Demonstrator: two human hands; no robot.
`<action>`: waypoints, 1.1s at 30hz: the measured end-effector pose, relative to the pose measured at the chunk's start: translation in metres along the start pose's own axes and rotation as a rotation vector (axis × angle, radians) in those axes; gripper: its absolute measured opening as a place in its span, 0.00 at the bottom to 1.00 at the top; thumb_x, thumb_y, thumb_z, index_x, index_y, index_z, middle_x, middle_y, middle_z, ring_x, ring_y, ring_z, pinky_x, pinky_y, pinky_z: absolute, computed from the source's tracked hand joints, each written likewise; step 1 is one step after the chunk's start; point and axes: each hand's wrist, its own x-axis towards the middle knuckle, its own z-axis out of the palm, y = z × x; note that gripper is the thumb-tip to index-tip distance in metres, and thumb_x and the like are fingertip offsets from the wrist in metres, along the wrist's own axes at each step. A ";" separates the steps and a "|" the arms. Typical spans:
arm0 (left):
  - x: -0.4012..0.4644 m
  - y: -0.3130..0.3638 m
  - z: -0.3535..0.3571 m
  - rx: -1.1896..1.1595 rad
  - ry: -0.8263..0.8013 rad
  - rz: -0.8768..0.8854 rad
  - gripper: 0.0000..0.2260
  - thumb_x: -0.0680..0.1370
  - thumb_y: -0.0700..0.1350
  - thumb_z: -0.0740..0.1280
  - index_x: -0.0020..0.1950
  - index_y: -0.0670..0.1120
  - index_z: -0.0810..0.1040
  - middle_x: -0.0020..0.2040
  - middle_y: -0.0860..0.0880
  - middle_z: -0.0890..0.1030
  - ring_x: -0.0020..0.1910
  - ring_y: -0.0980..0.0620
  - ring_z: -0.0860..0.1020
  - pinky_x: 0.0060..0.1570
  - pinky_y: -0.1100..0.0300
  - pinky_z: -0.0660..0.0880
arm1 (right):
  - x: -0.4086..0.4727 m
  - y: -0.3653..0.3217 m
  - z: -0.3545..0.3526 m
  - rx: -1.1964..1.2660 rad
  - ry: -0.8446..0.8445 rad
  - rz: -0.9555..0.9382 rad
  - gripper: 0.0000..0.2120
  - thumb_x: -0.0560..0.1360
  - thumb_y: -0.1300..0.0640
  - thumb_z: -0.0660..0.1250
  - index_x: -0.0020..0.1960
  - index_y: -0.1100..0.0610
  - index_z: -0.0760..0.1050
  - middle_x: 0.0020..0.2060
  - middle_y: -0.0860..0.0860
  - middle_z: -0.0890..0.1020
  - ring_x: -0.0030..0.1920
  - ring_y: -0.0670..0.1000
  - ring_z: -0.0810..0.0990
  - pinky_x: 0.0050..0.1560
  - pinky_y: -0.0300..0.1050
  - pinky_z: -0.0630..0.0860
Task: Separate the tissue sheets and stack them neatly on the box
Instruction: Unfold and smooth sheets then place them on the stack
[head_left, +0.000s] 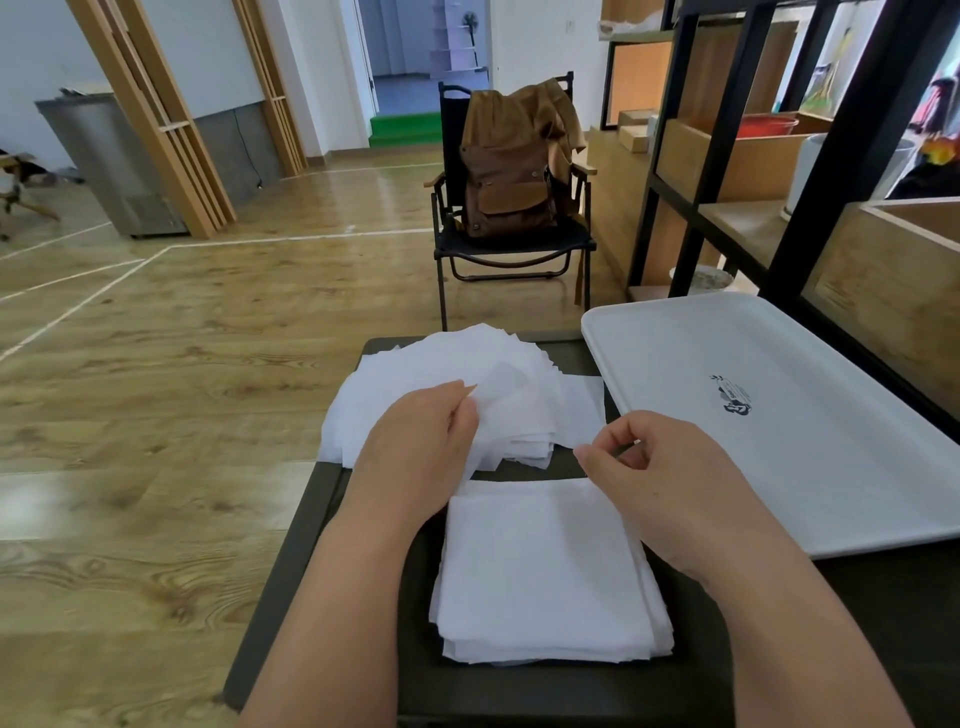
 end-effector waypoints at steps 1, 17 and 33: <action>0.000 0.001 -0.002 -0.060 0.027 -0.026 0.17 0.84 0.45 0.57 0.34 0.45 0.65 0.29 0.52 0.67 0.30 0.54 0.63 0.31 0.60 0.61 | 0.000 0.000 0.000 0.008 0.007 -0.007 0.07 0.74 0.46 0.68 0.39 0.47 0.76 0.29 0.43 0.77 0.29 0.38 0.74 0.31 0.36 0.65; -0.018 0.023 -0.036 -1.078 -0.066 -0.397 0.16 0.83 0.56 0.58 0.53 0.55 0.85 0.55 0.51 0.85 0.56 0.50 0.83 0.51 0.51 0.80 | -0.006 -0.018 0.002 0.478 -0.060 -0.301 0.15 0.76 0.57 0.69 0.56 0.39 0.71 0.43 0.37 0.85 0.44 0.39 0.84 0.42 0.37 0.80; -0.027 0.013 -0.049 -0.734 0.046 -0.145 0.11 0.76 0.42 0.72 0.49 0.59 0.86 0.41 0.53 0.86 0.41 0.59 0.82 0.43 0.71 0.76 | -0.003 -0.014 0.004 0.245 0.171 -0.353 0.14 0.74 0.55 0.71 0.53 0.38 0.79 0.43 0.37 0.81 0.43 0.40 0.80 0.38 0.35 0.76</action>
